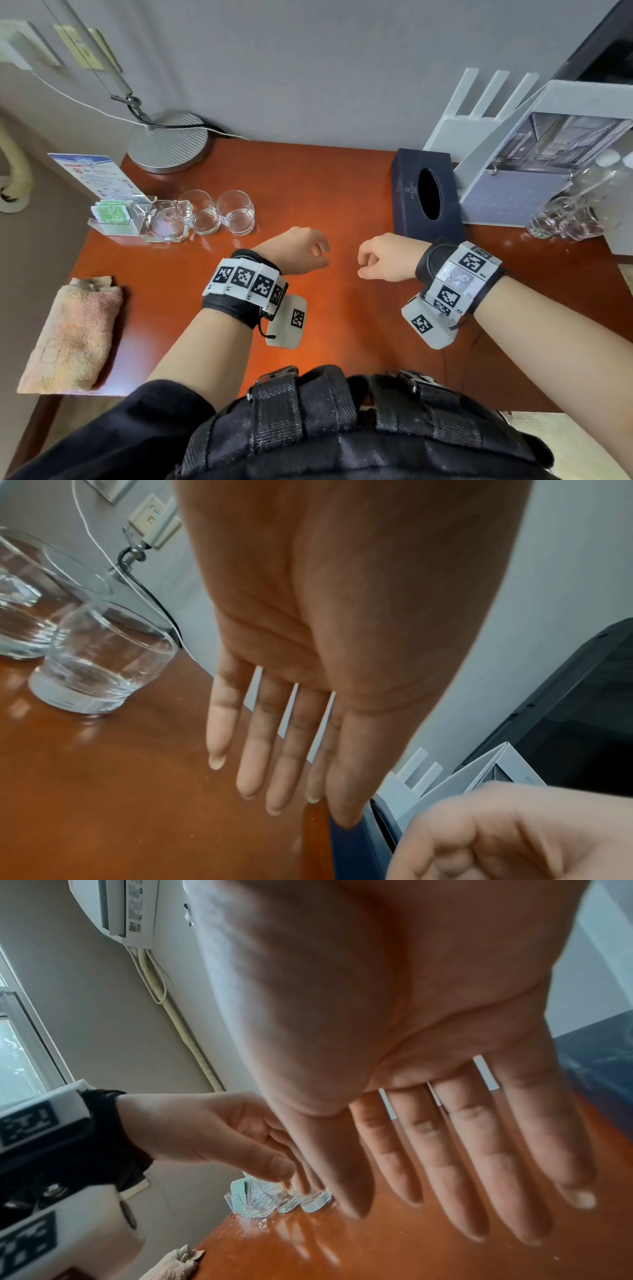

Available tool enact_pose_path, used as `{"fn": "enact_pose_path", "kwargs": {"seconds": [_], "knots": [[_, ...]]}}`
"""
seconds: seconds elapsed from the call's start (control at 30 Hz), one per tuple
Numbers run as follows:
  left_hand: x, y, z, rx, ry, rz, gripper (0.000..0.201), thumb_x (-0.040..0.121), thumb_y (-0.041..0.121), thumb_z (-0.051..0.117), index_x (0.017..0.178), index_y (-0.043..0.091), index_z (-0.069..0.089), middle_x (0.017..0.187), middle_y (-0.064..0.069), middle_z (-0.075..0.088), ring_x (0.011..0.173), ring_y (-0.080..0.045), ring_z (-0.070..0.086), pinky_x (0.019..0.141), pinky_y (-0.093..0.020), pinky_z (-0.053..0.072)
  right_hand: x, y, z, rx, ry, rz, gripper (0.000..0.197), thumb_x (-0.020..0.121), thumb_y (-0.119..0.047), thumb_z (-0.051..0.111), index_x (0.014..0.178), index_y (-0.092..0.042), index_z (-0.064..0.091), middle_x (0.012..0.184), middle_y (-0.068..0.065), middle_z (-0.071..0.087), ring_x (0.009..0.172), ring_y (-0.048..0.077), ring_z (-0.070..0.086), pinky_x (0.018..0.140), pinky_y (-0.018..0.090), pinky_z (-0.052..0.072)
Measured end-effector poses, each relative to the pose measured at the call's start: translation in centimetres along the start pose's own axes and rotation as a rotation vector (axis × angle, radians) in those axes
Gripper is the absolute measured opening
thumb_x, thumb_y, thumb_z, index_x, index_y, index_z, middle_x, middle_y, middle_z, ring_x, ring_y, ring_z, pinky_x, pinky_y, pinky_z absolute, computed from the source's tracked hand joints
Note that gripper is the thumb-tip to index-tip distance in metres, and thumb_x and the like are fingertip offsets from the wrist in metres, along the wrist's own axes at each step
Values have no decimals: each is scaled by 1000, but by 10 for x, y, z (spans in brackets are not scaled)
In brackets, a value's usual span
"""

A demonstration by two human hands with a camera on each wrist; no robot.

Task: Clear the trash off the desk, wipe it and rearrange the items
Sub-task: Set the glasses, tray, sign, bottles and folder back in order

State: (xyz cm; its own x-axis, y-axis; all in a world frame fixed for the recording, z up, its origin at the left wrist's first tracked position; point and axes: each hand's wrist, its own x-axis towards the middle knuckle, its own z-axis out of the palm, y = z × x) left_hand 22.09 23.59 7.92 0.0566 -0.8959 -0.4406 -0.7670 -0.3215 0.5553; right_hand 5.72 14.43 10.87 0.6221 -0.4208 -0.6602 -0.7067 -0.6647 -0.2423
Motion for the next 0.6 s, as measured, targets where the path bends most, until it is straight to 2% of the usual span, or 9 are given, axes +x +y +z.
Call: {"fn": "enact_pose_path", "kwargs": {"seconds": [0.2,0.37,0.6], "knots": [[11,9,-4,39,-21,44,25,90,31,56,112,18,60,100,8,56,100,-16,59,86,-31,49,-8,12,4,61,43,57,29,93,-34,53,115,-14,58,109,1,60,94,20,61,87,34,51],[16,3,-10,98,-101,86,25,91,29,55,113,17,60,100,7,56,98,-18,61,85,-30,50,-5,9,11,133,95,103,29,94,-34,53,115,-15,58,109,1,61,94,18,60,87,31,49],[21,-6,-15,111,-103,100,30,91,30,56,118,16,57,109,3,60,101,-18,59,86,-31,49,0,3,18,157,76,108,29,94,-33,52,115,-14,59,110,3,63,94,19,62,85,31,50]]}}
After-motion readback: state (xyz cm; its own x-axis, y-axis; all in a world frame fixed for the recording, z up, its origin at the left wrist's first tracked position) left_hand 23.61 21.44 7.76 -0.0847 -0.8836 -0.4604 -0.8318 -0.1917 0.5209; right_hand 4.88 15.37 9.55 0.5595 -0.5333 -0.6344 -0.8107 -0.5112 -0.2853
